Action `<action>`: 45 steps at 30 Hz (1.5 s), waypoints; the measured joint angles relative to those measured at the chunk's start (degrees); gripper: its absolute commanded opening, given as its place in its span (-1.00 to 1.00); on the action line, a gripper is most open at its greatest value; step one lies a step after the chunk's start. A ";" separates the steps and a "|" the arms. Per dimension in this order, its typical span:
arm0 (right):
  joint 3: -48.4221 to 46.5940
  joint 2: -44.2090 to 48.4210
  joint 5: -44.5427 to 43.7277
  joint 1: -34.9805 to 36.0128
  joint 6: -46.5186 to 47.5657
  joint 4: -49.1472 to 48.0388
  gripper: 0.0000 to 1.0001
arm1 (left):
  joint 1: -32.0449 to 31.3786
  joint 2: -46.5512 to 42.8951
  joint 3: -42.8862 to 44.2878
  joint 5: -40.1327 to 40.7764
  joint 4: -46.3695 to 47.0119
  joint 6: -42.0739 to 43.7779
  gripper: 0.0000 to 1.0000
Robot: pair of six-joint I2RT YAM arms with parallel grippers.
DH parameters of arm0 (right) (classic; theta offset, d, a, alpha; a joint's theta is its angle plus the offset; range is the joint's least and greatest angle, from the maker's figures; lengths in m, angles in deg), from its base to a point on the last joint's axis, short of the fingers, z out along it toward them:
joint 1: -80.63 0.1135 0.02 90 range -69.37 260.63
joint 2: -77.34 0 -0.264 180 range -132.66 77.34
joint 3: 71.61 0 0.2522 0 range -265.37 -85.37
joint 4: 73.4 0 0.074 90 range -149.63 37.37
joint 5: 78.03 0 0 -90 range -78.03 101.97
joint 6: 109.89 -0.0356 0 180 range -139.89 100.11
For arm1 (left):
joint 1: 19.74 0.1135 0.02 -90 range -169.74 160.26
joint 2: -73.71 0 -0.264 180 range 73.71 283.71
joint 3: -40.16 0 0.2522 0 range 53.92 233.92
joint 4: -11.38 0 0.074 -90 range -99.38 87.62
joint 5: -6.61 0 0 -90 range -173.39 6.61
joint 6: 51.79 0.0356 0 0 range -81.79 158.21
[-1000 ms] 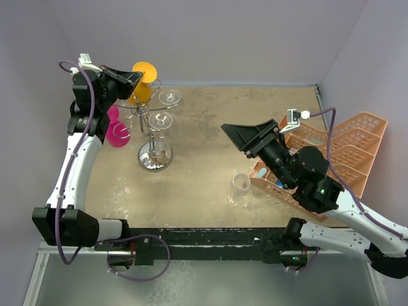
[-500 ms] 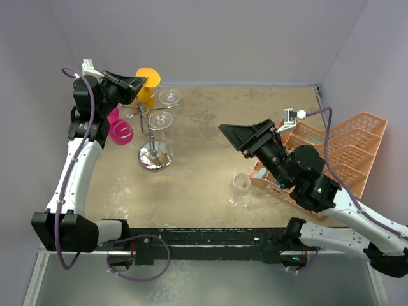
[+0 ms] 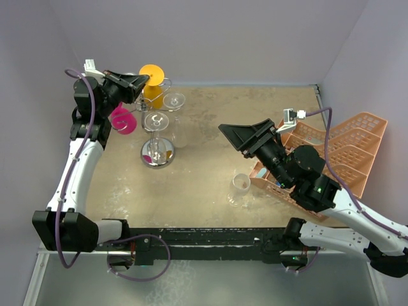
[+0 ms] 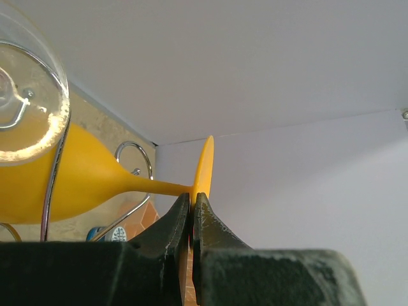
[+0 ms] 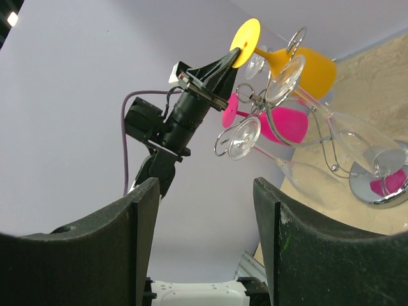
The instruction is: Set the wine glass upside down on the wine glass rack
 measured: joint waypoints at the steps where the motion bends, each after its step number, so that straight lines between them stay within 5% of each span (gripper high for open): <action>1: 0.00 0.00 0.00 0.00 -0.02 0.00 0.25 | 0.02 0.00 -0.07 -0.11 0.04 -0.22 -1.00; 18: 0.24 -0.24 0.00 0.00 -0.24 0.02 0.24 | 0.02 -0.48 -4.59 -1.40 7.06 -3.80 -1.00; 45: 0.74 0.26 -0.04 0.00 -0.61 0.61 0.24 | 0.00 -0.52 -1.62 4.59 -0.90 -2.45 -1.00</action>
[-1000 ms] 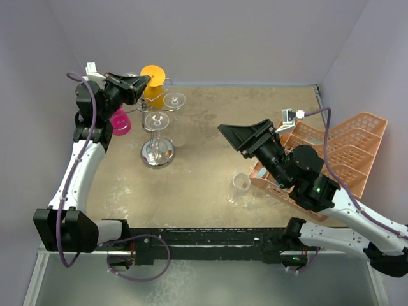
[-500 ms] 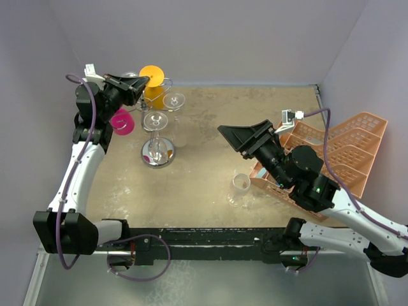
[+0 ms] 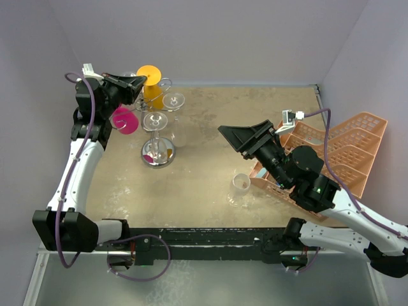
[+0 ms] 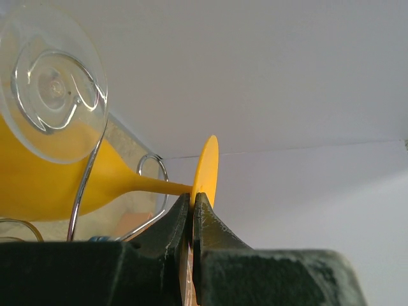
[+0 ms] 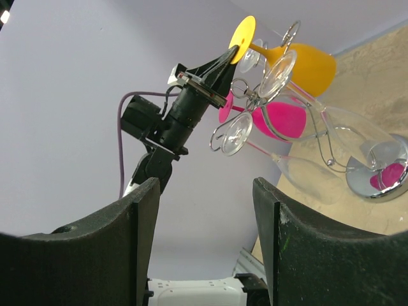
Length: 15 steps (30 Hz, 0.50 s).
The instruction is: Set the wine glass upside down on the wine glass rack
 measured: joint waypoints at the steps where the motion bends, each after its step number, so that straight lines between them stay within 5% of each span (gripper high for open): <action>1: 0.00 -0.02 0.00 0.00 -0.02 0.00 0.24 | 0.00 0.42 0.61 0.20 -0.52 0.28 -1.00; 15: 0.00 -0.13 0.02 0.00 -0.04 -0.15 0.24 | -2.10 3.15 7.85 2.29 -7.96 3.19 -1.00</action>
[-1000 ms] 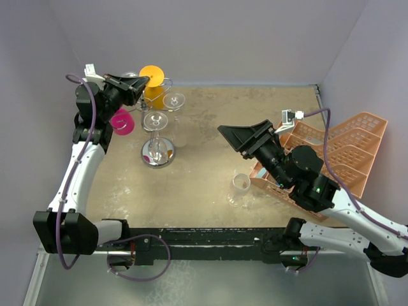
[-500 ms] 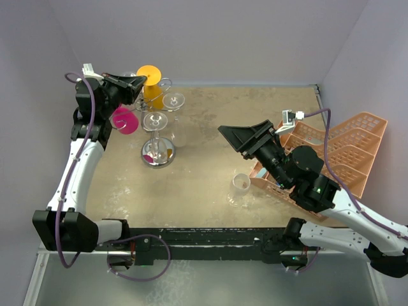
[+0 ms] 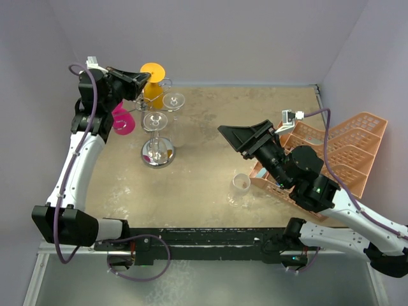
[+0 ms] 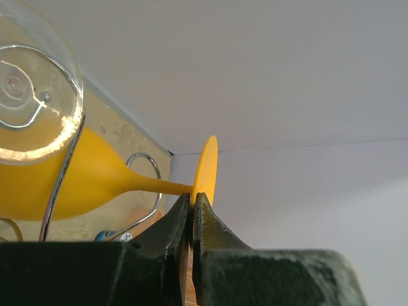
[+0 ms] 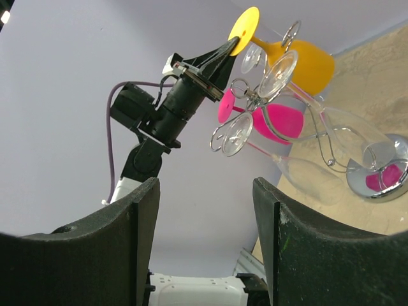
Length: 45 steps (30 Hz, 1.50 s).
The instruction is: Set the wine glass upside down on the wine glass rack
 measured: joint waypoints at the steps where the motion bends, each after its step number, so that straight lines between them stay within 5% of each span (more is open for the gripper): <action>1: 0.00 0.00 0.00 0.00 0.00 0.00 0.24 | -0.59 0.26 0.46 0.42 -0.44 0.35 -1.00; 45: 0.63 0.00 0.00 0.00 -0.31 -0.07 0.24 | -8.17 0.87 3.02 9.75 -7.80 6.82 -0.98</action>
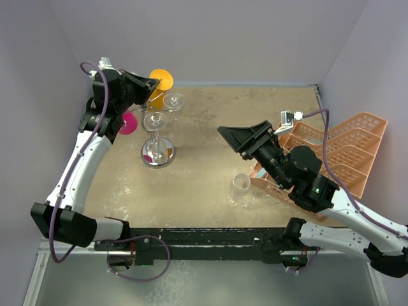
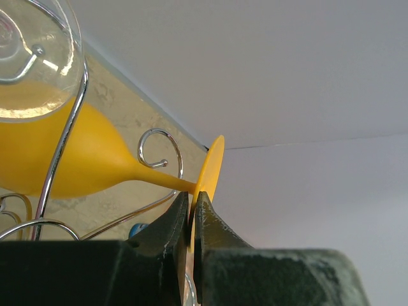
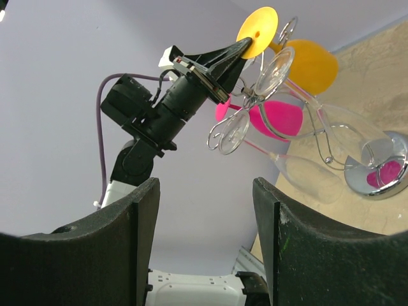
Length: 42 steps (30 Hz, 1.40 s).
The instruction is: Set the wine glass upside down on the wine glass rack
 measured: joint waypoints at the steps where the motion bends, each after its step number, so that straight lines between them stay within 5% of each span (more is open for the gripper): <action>1: 0.00 0.00 0.00 0.00 -0.02 0.00 0.24 | -0.02 0.02 0.00 0.04 0.00 0.00 -0.96; 42: 0.00 -0.74 -0.66 0.00 -0.11 0.09 0.23 | -0.68 3.54 1.86 0.09 1.25 1.05 -0.92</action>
